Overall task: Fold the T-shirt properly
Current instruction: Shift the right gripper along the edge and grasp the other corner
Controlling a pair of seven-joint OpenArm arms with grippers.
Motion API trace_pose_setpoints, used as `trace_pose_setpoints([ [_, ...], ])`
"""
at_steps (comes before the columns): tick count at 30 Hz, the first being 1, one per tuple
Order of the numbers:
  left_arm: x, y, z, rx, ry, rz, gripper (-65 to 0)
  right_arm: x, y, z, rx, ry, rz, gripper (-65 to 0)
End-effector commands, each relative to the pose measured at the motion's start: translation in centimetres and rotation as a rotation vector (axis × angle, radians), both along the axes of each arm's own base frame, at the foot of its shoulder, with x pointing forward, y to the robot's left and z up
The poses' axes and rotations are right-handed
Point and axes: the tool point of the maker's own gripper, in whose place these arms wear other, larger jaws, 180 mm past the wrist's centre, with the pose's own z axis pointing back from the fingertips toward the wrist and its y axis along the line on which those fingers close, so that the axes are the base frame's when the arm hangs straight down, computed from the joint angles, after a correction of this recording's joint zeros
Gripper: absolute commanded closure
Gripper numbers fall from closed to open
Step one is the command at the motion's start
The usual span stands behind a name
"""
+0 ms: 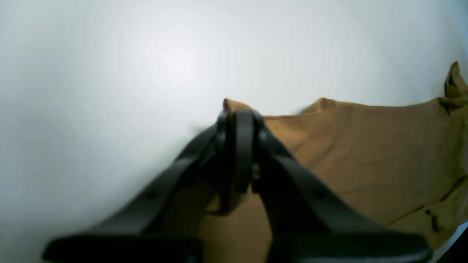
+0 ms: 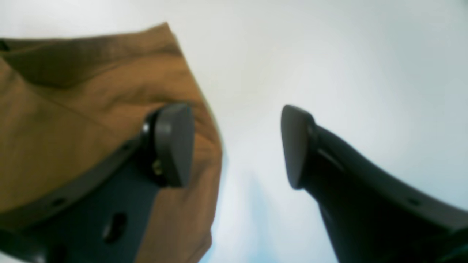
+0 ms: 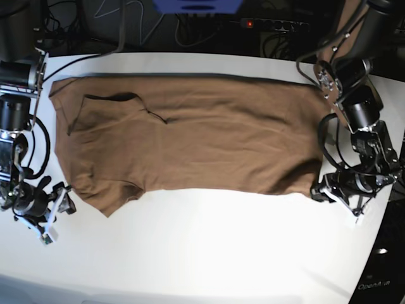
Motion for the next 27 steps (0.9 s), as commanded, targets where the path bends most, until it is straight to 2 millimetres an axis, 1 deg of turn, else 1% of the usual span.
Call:
trace_pose_setpoints([
  [1, 1.3, 0.6, 2.0, 0.007, -0.06, 0.005, -2.7, 1.4, -0.6, 2.6, 0.001, -0.07, -0.005, -37.9],
  [5, 0.5, 1.0, 1.6, 0.026, -0.056, 0.009, -2.7, 1.9, -0.2, 2.9, -0.004, -0.075, 0.007, -38.0],
  [7, 0.2, 0.9, 1.3, 0.026, -0.049, 0.008, -2.7, 2.0, 0.2, 2.3, -0.005, -0.05, 0.02, -38.0],
  [8, 0.2, 0.9, 1.2, 0.026, -0.048, 0.008, -2.7, 2.4, 0.4, 2.2, 0.0, -0.047, 0.024, -38.0],
  [10, -0.1, 0.9, 1.1, 0.022, -0.047, 0.009, -2.7, 2.9, 1.2, 1.1, 0.026, -0.024, 0.037, -38.0],
  [14, -0.8, 0.7, 1.1, -0.008, -0.067, 0.016, -2.7, 3.0, 1.5, -0.8, 0.068, 0.013, 0.033, -38.0],
  [17, -1.0, 0.8, 0.9, -0.004, -0.064, 0.015, -2.7, 3.1, 1.8, -1.3, 0.097, 0.003, 0.03, -38.0],
  [19, -1.0, 0.8, 0.9, -0.004, -0.064, 0.015, -2.7, 3.1, 2.6, -2.0, 0.124, 0.005, 0.032, -38.0],
  [21, -1.0, 0.6, 1.0, -0.006, -0.066, 0.011, -2.7, 3.1, 2.7, -2.3, 0.143, 0.001, 0.026, -38.2],
  [23, -0.9, 0.2, 0.9, 0.002, -0.061, -0.008, -2.7, 3.1, 3.2, -2.6, 0.142, -0.002, 0.044, -38.2],
  [27, -0.9, -0.1, 0.8, 0.003, -0.06, -0.016, -2.7, 3.0, 3.9, -2.9, 0.133, -0.005, 0.077, -38.2],
])
